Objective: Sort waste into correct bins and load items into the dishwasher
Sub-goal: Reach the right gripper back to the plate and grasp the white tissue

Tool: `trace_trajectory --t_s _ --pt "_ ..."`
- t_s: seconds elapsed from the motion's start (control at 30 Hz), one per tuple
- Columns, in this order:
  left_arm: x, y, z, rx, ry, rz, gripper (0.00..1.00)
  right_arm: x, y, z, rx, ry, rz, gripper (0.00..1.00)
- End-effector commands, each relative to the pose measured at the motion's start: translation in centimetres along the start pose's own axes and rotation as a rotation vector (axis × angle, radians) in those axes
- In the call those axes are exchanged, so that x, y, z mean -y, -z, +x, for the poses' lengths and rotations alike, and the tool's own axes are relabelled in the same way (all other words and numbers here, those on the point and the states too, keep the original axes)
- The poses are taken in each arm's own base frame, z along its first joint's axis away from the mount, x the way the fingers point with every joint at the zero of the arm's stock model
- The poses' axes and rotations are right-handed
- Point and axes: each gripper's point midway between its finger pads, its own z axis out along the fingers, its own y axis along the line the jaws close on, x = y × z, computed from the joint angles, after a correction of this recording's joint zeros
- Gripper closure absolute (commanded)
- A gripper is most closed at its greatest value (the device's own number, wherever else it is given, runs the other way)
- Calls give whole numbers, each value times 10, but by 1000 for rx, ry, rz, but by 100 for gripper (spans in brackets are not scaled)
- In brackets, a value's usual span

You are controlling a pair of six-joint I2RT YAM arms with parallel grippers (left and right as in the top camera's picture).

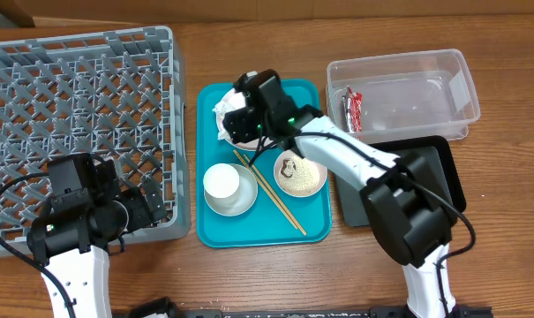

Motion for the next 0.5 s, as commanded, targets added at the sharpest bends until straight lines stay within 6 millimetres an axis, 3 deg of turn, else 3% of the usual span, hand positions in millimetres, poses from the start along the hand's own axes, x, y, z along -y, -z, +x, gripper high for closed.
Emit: trace_trajectory --t_s 0.0,0.13,0.27,0.4,0.47 --pt "2 5 -7 22 -6 11 0 -2 -13 3 3 14 19 28" --pt "2 5 -7 22 -7 11 0 8 -27 18 -30 5 51 34" --pt "2 5 -7 23 -7 11 0 10 -31 24 -42 3 56 51" --pt "2 5 -7 22 -7 11 0 9 -31 21 -34 5 53 84" --pt "2 5 -7 22 -7 11 0 9 -30 20 -34 5 52 96"
